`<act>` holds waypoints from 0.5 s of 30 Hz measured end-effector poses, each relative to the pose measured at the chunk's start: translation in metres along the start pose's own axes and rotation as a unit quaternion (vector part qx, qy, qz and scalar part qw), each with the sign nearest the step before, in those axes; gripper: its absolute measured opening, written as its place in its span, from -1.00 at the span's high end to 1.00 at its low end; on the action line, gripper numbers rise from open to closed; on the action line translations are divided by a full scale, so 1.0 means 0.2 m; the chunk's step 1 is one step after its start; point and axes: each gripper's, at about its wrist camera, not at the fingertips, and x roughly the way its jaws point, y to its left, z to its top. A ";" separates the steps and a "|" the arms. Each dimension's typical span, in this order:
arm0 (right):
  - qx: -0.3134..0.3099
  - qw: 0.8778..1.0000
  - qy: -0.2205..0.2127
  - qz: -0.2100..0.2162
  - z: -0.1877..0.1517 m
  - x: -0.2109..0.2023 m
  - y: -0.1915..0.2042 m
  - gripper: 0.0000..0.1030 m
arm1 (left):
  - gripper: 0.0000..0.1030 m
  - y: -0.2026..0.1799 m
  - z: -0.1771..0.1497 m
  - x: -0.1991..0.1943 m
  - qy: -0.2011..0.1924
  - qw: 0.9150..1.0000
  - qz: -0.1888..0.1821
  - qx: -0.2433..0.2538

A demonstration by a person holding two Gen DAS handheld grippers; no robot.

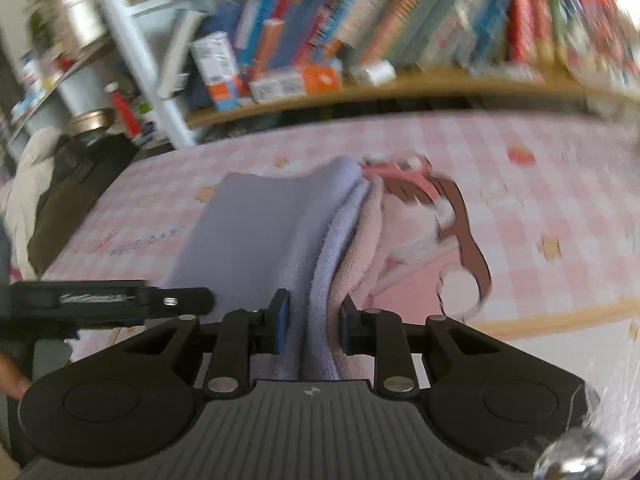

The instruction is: Fold clothes

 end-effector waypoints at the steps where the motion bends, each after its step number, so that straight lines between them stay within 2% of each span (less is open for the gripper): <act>1: 0.026 1.000 0.011 0.004 0.00 0.02 -0.04 0.41 | -0.27 0.00 0.00 0.00 0.001 1.000 -0.003 0.000; 3: 0.075 0.997 0.031 0.015 -0.01 0.04 -0.12 0.19 | -0.27 0.01 0.00 0.00 0.004 1.000 -0.010 0.000; 6: 0.127 0.990 0.050 0.037 -0.03 0.06 -0.19 0.09 | -0.27 0.04 0.01 0.00 0.009 1.000 -0.022 -0.007; 10: 0.157 0.984 0.063 0.057 -0.05 0.09 -0.25 0.05 | -0.29 0.06 0.01 0.02 0.018 0.999 -0.039 -0.024; 15: 0.159 0.982 0.071 0.071 -0.03 0.14 -0.25 0.07 | -0.29 0.05 0.01 0.04 0.016 0.999 -0.040 -0.023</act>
